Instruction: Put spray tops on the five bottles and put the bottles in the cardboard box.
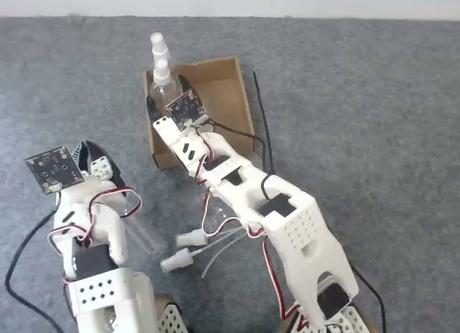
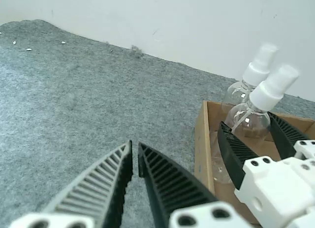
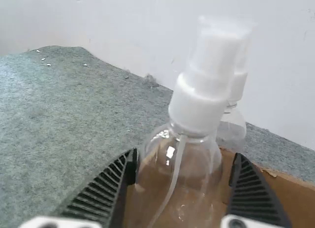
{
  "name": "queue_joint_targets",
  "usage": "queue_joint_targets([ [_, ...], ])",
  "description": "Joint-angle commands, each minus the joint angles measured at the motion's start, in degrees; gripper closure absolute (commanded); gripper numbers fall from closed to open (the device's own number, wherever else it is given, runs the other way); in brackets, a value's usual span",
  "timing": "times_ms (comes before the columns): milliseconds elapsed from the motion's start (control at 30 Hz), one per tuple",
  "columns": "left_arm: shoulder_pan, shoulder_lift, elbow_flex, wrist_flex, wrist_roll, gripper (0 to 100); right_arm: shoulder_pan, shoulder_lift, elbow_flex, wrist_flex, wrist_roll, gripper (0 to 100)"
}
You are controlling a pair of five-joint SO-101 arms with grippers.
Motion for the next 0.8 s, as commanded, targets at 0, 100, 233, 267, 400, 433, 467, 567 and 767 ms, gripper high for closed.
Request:
queue_joint_targets([
  [0,0.0,-0.8,-1.2,-1.9,-0.4,98,0.4,-1.4,-3.4,-0.8,0.7,74.6],
  [100,0.0,-0.8,-1.2,-1.9,-0.4,98,0.3,-2.0,-2.3,-0.8,0.7,74.6],
  [233,0.0,-0.8,-1.2,-1.9,-0.4,98,0.6,-2.9,-1.9,-0.8,0.8,74.6],
  [267,0.0,-0.8,-1.2,-1.9,-0.4,98,0.7,-3.5,-1.5,-0.8,0.8,74.6],
  [400,0.0,-0.8,-1.2,-1.9,-0.4,98,0.3,-5.9,1.3,-0.8,0.8,74.5],
  [433,0.0,-0.8,-1.2,-1.9,-0.4,98,0.2,-6.5,1.9,-0.8,0.8,74.5],
  [467,0.0,-0.8,-1.2,-1.9,-0.4,98,0.2,-6.9,2.4,-0.8,0.8,74.5],
  [567,0.0,-0.8,-1.2,-2.3,-0.4,98,0.0,-7.3,2.8,-0.8,0.8,74.5],
  [767,-0.2,-0.7,0.7,-6.2,-0.4,98,-0.1,-7.9,2.8,2.9,0.5,66.7],
])
